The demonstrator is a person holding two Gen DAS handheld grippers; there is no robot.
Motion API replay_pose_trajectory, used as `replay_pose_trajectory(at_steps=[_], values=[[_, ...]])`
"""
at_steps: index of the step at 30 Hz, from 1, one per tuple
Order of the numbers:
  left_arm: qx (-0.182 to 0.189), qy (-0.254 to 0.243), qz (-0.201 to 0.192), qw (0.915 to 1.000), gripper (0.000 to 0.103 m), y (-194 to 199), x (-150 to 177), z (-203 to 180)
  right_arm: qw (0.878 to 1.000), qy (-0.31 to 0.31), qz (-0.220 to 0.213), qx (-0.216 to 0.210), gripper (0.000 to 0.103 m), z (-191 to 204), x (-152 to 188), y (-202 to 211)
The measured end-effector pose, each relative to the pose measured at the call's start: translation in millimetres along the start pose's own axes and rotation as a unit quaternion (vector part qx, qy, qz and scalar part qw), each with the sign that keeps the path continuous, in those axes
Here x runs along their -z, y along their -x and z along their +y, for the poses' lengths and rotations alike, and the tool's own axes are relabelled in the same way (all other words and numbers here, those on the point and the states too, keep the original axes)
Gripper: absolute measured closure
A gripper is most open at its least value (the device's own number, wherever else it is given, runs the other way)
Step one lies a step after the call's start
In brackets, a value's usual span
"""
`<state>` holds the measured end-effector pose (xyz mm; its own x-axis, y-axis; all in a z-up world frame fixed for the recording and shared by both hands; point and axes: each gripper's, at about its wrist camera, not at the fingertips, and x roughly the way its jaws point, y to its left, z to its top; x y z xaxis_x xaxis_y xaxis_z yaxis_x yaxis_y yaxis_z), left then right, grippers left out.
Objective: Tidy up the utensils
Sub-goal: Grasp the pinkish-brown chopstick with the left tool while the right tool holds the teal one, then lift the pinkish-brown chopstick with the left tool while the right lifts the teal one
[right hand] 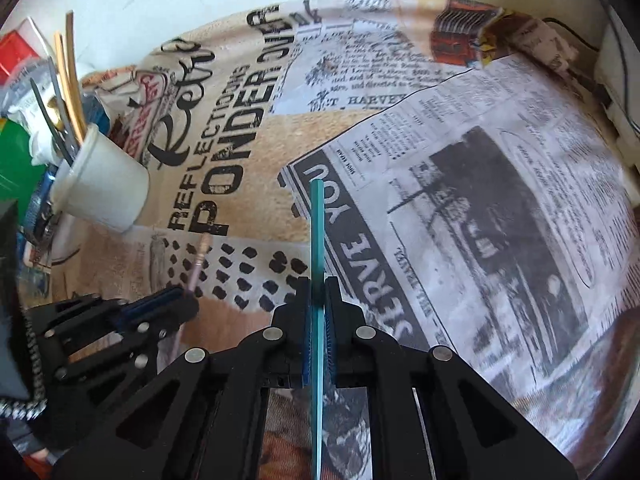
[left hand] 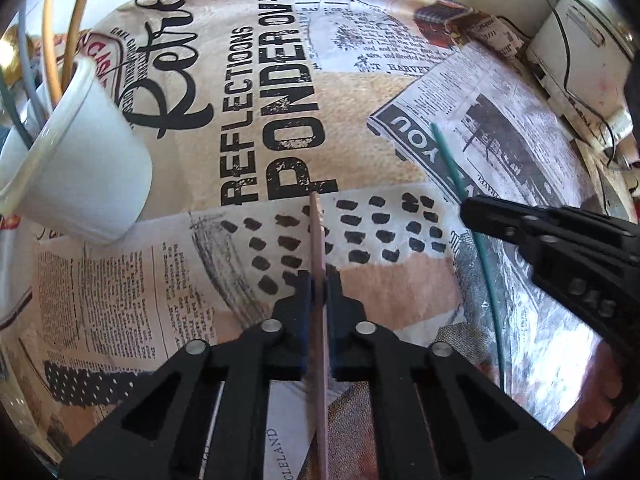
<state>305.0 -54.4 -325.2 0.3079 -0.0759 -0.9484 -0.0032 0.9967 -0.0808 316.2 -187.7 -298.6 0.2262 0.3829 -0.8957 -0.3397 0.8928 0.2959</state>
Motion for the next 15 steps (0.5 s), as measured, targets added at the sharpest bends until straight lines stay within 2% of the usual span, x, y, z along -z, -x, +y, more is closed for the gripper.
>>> replay_pose_trajectory(at_steps=[3,8,15], values=[[-0.014,-0.021,-0.004,0.9997,0.098,0,3,-6,1.0,-0.009,-0.018,0.001,0.097,-6,5,15],[-0.002,-0.034,0.004,0.9994,0.098,2,7,-12,0.999,-0.017,-0.043,0.003,0.097,-7,11,34],[0.02,-0.023,-0.031,0.999,0.098,36,8,-9,0.997,-0.017,-0.078,0.016,0.097,-1,17,62]])
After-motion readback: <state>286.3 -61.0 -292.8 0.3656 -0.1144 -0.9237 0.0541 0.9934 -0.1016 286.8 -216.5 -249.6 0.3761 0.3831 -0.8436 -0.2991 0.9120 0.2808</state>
